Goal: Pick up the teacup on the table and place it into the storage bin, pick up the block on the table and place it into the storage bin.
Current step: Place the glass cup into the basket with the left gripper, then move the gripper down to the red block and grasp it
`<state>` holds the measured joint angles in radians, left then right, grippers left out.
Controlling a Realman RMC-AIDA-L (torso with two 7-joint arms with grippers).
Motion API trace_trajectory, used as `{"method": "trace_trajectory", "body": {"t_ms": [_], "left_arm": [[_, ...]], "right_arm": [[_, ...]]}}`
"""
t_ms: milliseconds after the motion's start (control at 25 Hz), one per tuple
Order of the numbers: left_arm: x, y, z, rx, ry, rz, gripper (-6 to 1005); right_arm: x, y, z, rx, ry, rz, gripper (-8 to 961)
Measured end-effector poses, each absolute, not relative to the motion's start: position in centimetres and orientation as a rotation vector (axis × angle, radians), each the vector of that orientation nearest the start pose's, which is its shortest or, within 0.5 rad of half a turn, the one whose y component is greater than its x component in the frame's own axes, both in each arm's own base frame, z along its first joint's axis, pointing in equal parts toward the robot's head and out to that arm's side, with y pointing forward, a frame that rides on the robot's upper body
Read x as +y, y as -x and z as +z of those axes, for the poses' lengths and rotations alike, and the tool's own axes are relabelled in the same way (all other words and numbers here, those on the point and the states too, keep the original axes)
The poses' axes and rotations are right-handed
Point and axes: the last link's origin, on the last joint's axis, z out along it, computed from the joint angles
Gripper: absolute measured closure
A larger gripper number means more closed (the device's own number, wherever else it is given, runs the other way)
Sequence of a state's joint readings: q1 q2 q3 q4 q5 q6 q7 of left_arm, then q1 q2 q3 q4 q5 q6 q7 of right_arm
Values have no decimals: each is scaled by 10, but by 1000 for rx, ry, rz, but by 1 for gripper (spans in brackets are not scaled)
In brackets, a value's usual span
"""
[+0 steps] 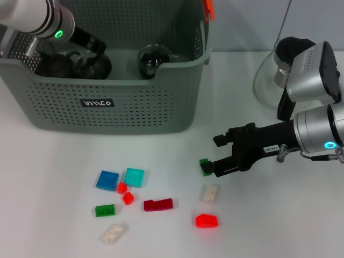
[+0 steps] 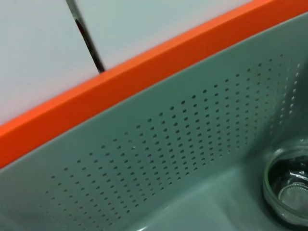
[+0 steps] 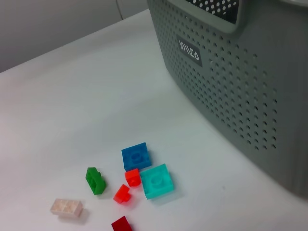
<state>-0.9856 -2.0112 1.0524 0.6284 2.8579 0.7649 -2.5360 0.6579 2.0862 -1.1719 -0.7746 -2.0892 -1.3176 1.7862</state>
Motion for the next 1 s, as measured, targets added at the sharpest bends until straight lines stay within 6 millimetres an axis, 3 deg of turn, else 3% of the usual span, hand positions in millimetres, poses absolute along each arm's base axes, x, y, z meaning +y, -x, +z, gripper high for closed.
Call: {"method": "trace_trajectory", "body": {"t_ms": [240,440,560,640,680,720,840,880,1000], "left_arm": [[495,195,41,-801,2077,174,540],[484,163,72,-823,2076,-35,303],[473,143,82,-841,2146,-173,264],[460,129,89,-861,2235,-343,238],[447,119,98,-857,2336,-516,224],[447,119,98,-857,2336,-516,211],[415,107,109,-730,2543,-798,172],[395,106,109,-634,2653,-871,159],[377,111,106,-546,2745,-877,161]], "right_arm": [[362,-209,-52,669,2927,168,62],[361,-211,-51,671,2924,169,62],[362,-212,-50,669,2922,166,62],[361,-212,-49,668,2925,164,62],[361,-212,-49,668,2926,163,62],[362,-212,-49,667,2926,163,62],[361,-213,-48,666,2929,162,62],[361,-213,-48,666,2929,162,62],[359,-212,-47,664,2943,168,63]]}}
